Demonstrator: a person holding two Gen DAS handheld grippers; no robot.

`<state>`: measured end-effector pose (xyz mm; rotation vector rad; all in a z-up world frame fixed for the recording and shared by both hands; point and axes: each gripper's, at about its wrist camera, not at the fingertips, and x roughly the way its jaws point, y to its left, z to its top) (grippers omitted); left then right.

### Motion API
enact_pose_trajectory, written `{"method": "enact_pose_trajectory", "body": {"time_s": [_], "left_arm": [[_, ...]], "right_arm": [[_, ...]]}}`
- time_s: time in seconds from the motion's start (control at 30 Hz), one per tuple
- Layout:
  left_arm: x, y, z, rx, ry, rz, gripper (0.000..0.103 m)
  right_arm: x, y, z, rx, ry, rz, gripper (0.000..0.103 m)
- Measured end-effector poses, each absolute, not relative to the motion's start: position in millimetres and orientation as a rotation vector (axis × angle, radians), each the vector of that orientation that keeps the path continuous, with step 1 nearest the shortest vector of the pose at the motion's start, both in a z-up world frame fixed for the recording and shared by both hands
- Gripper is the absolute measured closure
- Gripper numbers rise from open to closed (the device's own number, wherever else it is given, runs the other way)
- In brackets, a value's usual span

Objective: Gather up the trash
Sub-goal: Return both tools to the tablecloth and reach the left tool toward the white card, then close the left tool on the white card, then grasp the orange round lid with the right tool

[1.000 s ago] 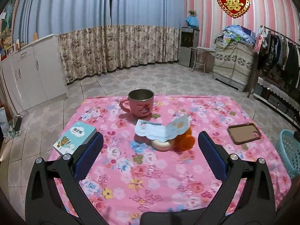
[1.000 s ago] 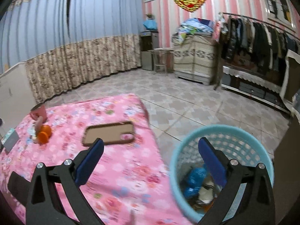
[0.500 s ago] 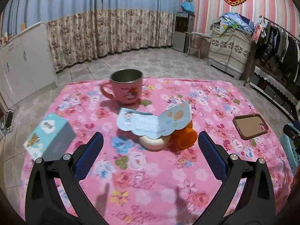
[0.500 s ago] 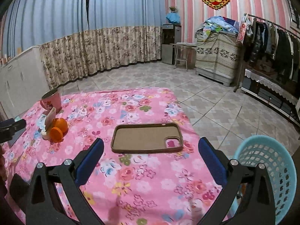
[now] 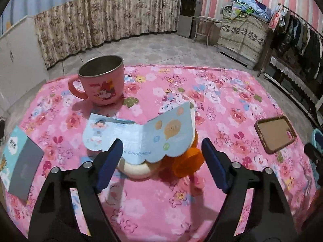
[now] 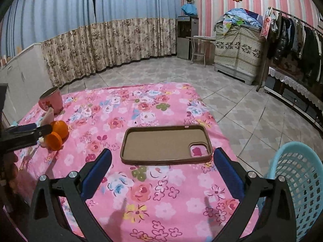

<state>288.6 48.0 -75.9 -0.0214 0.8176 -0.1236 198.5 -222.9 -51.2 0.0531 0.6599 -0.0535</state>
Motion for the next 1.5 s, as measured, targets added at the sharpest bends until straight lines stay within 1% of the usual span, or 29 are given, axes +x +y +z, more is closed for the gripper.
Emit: {"method": "enact_pose_trajectory", "body": {"time_s": [0.03, 0.07, 0.1, 0.13, 0.17, 0.23, 0.3, 0.37, 0.4, 0.47, 0.53, 0.77, 0.97, 1.07, 1.17, 1.37, 1.4, 1.47, 1.5], "left_arm": [[290.2, 48.3, -75.7, -0.026, 0.815, -0.123, 0.030], [291.4, 48.4, -75.5, -0.029, 0.811, -0.125, 0.038], [292.2, 48.7, -74.5, -0.032, 0.808, -0.130, 0.043], [292.9, 49.3, -74.1, -0.035, 0.808, -0.141, 0.054], [294.0, 49.6, -74.4, -0.036, 0.813, -0.154, 0.069], [292.9, 51.2, -75.6, -0.027, 0.813, -0.162, 0.072], [288.8, 53.5, -70.8, -0.011, 0.785, -0.164, 0.080], [282.1, 57.1, -63.2, 0.013, 0.758, -0.159, 0.092], [279.0, 60.2, -59.5, 0.013, 0.754, -0.163, 0.093], [268.9, 69.5, -50.2, 0.016, 0.738, -0.163, 0.100], [259.8, 78.1, -41.6, 0.025, 0.722, -0.157, 0.103], [219.0, 126.8, -19.0, -0.030, 0.677, -0.126, 0.103], [196.8, 159.7, -18.0, -0.051, 0.680, -0.103, 0.103], [188.6, 176.1, -18.8, -0.056, 0.671, -0.076, 0.103], [188.3, 190.5, -23.2, -0.083, 0.667, -0.075, 0.103], [195.4, 208.9, -32.8, -0.122, 0.672, -0.080, 0.103], [195.3, 209.1, -33.3, -0.124, 0.670, -0.083, 0.103], [195.7, 208.4, -34.0, -0.125, 0.668, -0.086, 0.103], [196.3, 207.8, -34.4, -0.126, 0.668, -0.088, 0.103]], "right_arm": [[198.6, -223.7, -51.6, 0.056, 0.661, -0.053, 0.005], [198.4, -224.7, -52.3, 0.059, 0.662, -0.053, 0.005], [198.9, -224.9, -52.9, 0.060, 0.663, -0.054, 0.005], [199.0, -225.4, -53.8, 0.061, 0.666, -0.055, 0.005], [199.0, -225.6, -54.6, 0.063, 0.670, -0.054, 0.005], [199.2, -225.3, -55.7, 0.067, 0.674, -0.051, 0.005], [198.7, -222.8, -54.9, 0.063, 0.675, -0.047, 0.005], [198.3, -219.7, -53.8, 0.050, 0.675, -0.043, 0.005], [198.1, -217.4, -53.2, 0.042, 0.676, -0.042, 0.005], [198.2, -209.8, -51.2, 0.032, 0.680, -0.031, 0.005], [197.7, -201.4, -48.2, 0.031, 0.675, -0.018, 0.005], [200.0, -149.8, -42.0, -0.005, 0.664, 0.044, 0.005], [210.1, -102.5, -47.3, -0.034, 0.678, 0.098, 0.005], [221.1, -83.3, -57.5, -0.048, 0.720, 0.113, 0.005], [233.1, -67.1, -67.9, -0.031, 0.767, 0.137, 0.005], [247.1, -33.2, -75.8, -0.100, 0.781, 0.157, 0.006], [249.2, -29.2, -76.1, -0.105, 0.784, 0.163, 0.007], [252.2, -22.6, -76.6, -0.114, 0.788, 0.174, 0.016], [254.2, -17.1, -77.7, -0.127, 0.795, 0.181, 0.018]]}}
